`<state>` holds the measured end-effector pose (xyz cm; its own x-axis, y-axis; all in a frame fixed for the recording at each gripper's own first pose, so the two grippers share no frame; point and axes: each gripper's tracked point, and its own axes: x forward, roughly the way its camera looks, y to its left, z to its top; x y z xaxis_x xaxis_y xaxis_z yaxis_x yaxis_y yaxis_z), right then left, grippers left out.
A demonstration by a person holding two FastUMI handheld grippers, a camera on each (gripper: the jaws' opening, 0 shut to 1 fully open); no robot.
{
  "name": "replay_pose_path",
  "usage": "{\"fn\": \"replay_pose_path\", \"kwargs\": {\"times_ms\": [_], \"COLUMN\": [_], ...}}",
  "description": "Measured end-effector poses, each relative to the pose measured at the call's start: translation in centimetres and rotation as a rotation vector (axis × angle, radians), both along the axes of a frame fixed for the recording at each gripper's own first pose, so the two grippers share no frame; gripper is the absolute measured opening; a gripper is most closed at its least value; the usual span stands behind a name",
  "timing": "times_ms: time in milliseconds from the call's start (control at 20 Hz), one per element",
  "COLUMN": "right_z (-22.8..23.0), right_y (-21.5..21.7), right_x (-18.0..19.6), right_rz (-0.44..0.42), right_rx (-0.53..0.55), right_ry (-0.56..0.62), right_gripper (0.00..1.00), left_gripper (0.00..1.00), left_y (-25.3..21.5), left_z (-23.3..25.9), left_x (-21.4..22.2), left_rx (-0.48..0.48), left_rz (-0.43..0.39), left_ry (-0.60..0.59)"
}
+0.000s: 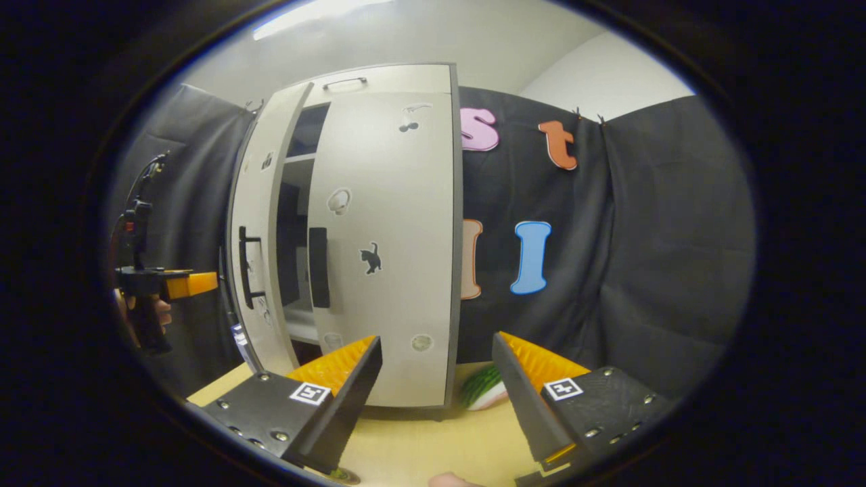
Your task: Grasp the bottle in the cabinet with the left hand and place it on the coaster, then close the right door with the right hand and the left door with the left hand.
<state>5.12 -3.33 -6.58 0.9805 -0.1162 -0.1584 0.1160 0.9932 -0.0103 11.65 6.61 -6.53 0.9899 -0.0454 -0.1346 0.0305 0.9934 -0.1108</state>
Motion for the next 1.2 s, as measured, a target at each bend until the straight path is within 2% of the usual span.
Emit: {"fn": "replay_pose_path", "kwargs": {"times_ms": [150,200,400,600,650,700,900,1000,1050,1200], "right_z": [0.3,0.4,1.2,2.2,2.4,2.5,2.2,1.8,1.9,2.5], "right_y": [0.9,1.1,2.9,4.3,4.6,4.9,5.9,6.5,6.9,7.6], "right_x": [0.8,1.0,1.2,0.3,0.0,-0.3,-1.5,-2.1,-2.4,-2.7], "right_rz": [0.009,0.005,0.001,-0.008,-0.011,-0.012,-0.013,-0.006,-0.001,0.016], "right_rx": [0.011,0.013,-0.001,-0.001,0.000,0.001,-0.021,-0.017,-0.013,-0.004], "right_ry": [-0.017,-0.011,-0.006,-0.022,-0.025,-0.024,-0.013,-0.001,-0.003,-0.024], "right_gripper": [0.99,0.99,0.99,0.99,0.99,0.99,0.99,0.95,0.99,0.99], "left_gripper": [0.92,0.96,0.96,0.96,0.93,0.96,0.96,0.96,0.96,0.96], "left_y": [-0.1,0.0,-0.6,-1.6,-1.6,-1.7,-2.4,-2.6,-2.6,-3.0], "left_z": [0.5,0.8,1.8,2.1,2.3,2.3,2.0,1.1,0.8,0.4], "left_x": [-0.8,-1.2,-3.1,-5.3,-5.8,-6.3,-8.0,-8.8,-9.0,-9.6], "left_rx": [0.007,0.015,0.035,0.050,0.060,0.068,0.061,0.065,0.067,0.069], "left_rz": [0.013,0.016,-0.001,-0.031,-0.031,-0.032,-0.046,-0.054,-0.055,-0.067], "left_ry": [-0.017,-0.027,-0.055,-0.057,-0.066,-0.067,-0.076,-0.054,-0.048,-0.041]}}
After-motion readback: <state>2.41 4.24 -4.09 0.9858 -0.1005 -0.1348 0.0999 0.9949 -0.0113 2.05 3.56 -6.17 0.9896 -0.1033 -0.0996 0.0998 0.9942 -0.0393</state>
